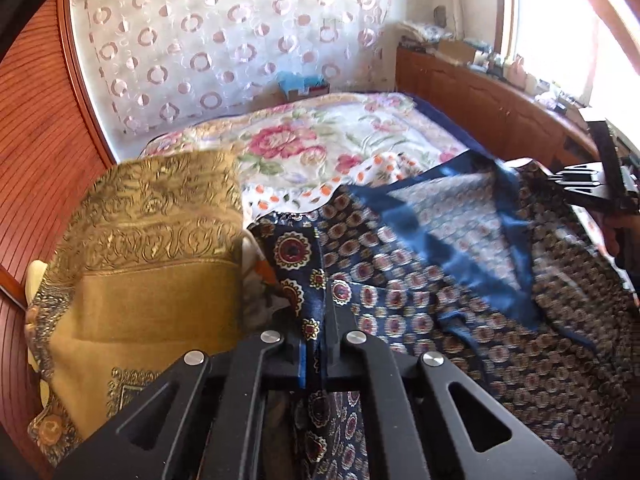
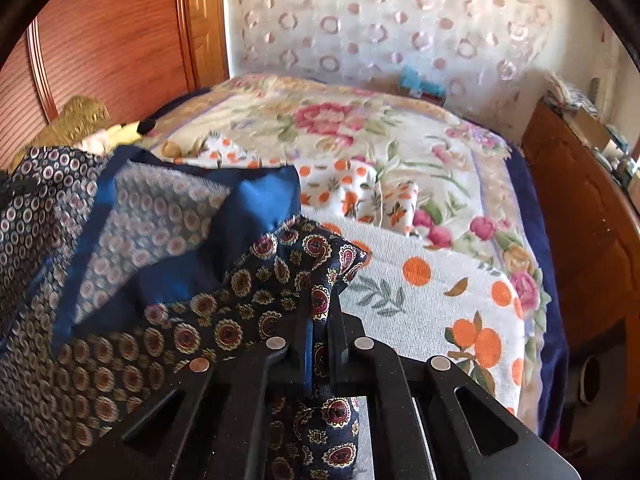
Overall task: Fold small clothes
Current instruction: 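Grasp the shirt with the right gripper while the left gripper grasps and lifts it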
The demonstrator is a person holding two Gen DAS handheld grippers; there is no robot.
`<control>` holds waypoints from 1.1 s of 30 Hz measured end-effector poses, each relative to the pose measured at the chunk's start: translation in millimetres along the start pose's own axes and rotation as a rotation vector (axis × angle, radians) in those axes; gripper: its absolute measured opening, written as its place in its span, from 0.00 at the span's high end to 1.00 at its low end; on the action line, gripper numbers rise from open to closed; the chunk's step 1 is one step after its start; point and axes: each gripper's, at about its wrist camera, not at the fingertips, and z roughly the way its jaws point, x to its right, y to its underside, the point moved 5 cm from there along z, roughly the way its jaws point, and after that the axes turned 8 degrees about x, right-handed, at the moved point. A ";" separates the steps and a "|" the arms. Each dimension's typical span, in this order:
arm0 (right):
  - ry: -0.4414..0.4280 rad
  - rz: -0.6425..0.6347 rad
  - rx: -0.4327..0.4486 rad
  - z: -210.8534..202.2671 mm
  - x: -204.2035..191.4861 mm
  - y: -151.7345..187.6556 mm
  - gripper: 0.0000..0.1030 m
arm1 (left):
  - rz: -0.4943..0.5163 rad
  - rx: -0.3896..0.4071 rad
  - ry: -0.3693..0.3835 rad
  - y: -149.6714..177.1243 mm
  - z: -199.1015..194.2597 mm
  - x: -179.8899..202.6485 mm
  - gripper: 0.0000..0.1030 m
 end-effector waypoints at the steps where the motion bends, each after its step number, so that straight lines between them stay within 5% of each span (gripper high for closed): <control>1: -0.006 0.009 0.019 -5.5 -2.6 -2.4 0.96 | 0.005 0.011 0.005 -1.8 -7.1 3.7 0.96; 13: -0.047 -0.004 0.209 -114.6 -32.5 12.6 0.96 | 0.036 0.129 0.075 12.5 -99.5 36.8 0.96; 22: -0.081 -0.007 0.247 -188.5 -43.2 87.0 0.96 | 0.017 0.161 0.072 69.7 -156.9 38.0 0.96; 33: -0.137 0.081 0.201 -265.8 -42.0 203.8 0.96 | -0.155 0.156 0.045 170.3 -202.0 27.5 0.96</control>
